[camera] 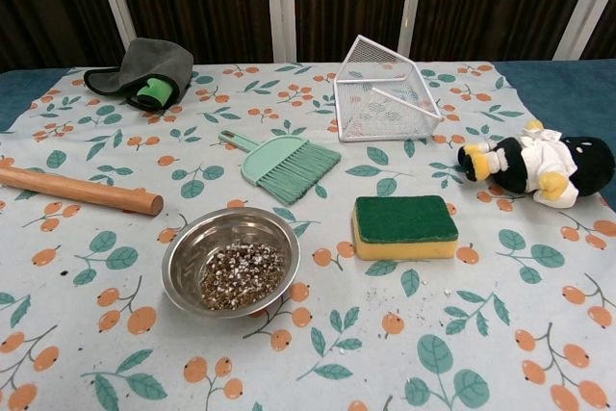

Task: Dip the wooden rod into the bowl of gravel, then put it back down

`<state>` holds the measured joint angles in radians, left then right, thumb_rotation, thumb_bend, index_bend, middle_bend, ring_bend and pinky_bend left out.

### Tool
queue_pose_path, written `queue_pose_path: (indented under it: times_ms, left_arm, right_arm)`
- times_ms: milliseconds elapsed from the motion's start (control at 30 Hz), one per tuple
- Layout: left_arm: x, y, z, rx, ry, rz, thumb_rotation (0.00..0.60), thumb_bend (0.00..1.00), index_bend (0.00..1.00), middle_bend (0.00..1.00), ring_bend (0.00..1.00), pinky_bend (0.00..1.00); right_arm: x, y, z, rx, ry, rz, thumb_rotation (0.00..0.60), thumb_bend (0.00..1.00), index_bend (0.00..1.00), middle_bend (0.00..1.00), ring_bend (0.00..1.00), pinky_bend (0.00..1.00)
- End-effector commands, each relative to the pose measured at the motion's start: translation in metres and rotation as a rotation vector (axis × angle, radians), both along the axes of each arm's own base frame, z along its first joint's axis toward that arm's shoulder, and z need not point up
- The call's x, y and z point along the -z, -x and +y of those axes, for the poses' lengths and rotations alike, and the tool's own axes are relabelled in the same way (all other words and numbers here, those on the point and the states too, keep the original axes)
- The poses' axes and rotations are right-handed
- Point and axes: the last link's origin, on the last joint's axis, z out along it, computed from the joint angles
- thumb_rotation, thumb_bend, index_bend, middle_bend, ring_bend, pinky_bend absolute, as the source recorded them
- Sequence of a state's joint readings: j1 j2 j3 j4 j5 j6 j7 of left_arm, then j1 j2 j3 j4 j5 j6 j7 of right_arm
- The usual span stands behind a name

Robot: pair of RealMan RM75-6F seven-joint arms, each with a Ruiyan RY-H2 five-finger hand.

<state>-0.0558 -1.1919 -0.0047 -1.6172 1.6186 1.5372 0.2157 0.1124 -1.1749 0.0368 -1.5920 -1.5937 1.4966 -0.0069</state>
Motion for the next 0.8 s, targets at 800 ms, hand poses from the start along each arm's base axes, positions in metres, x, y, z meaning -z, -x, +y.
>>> queue_pose_path:
  times_ms: [800]
  left_arm:
    - [0.082,-0.069,0.131,0.045,0.151,0.281,0.6,0.27,0.34,0.26,0.0,0.0]
  right_arm:
    - [0.001,0.002,-0.005,0.028,-0.018,-0.034,0.6,0.27,0.0,0.0,0.0,0.0]
